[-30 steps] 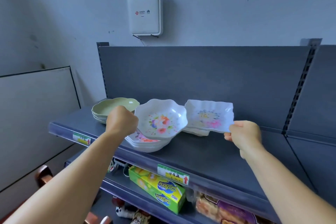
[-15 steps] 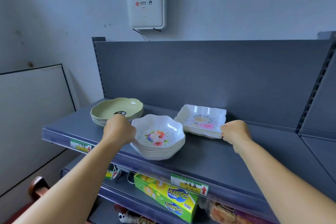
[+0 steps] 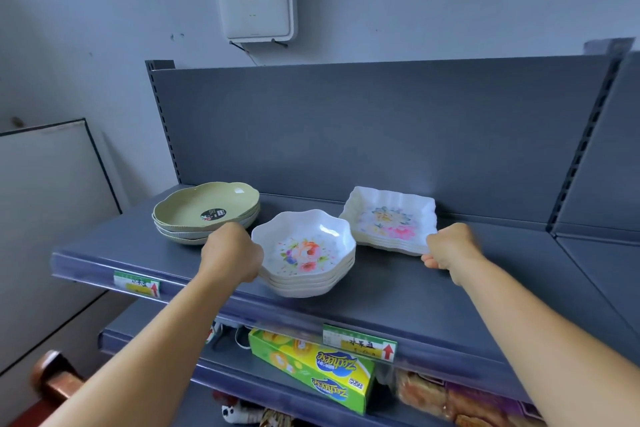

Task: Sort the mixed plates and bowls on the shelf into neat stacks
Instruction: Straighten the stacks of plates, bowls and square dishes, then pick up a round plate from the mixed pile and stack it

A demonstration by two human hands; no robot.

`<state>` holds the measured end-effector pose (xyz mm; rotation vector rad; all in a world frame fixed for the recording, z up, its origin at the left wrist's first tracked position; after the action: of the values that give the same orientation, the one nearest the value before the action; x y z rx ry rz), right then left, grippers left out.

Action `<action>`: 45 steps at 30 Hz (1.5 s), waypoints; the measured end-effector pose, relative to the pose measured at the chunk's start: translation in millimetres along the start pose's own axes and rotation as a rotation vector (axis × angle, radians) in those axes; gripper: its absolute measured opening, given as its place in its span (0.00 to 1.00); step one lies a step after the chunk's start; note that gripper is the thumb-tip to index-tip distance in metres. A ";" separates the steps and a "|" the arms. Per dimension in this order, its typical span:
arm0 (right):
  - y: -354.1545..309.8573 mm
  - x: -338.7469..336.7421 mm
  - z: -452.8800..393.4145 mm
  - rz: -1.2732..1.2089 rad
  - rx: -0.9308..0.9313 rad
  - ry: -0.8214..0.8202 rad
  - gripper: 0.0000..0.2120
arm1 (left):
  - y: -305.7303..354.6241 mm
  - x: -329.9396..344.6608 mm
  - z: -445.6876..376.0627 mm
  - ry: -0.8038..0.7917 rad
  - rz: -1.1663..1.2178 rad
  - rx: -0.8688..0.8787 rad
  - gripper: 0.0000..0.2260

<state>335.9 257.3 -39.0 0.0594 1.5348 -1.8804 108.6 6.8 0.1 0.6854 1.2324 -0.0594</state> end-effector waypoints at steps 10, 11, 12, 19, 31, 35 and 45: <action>46.1 -80.5 9.8 0.077 0.109 0.150 0.15 | 50.2 29.0 -18.1 -0.029 0.096 0.092 0.09; 49.9 -86.2 11.3 0.081 0.111 0.161 0.15 | 55.7 32.2 -19.9 -0.030 0.106 0.101 0.10; 53.6 -91.3 12.9 0.086 0.115 0.171 0.15 | 61.1 35.5 -21.3 -0.030 0.119 0.112 0.11; 76.7 -127.3 32.5 0.200 0.155 0.279 0.10 | 98.7 50.3 -7.4 -0.026 -0.012 0.269 0.15; 84.6 -150.5 72.8 0.888 -0.136 0.077 0.21 | 205.6 123.0 105.9 -0.050 -0.490 0.814 0.12; 104.7 -176.1 88.3 0.992 -0.132 -0.013 0.29 | 244.9 157.0 146.4 -0.102 -0.549 0.924 0.19; 164.7 -283.6 121.8 1.018 -0.159 0.006 0.30 | 348.4 232.9 241.1 -0.151 -0.572 1.050 0.19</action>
<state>684.3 277.7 -15.0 0.6433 1.2698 -0.9432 534.3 235.9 -9.8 1.1616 1.1673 -1.2778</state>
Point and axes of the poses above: each hand's wrist, its own z-axis away from the middle knuckle, its own x-axis out of the palm, y = z × x, the point moved 5 cm from there along -z, towards the middle knuckle, and after that the axes turned 13 degrees about -y, right-handed, at the moved point
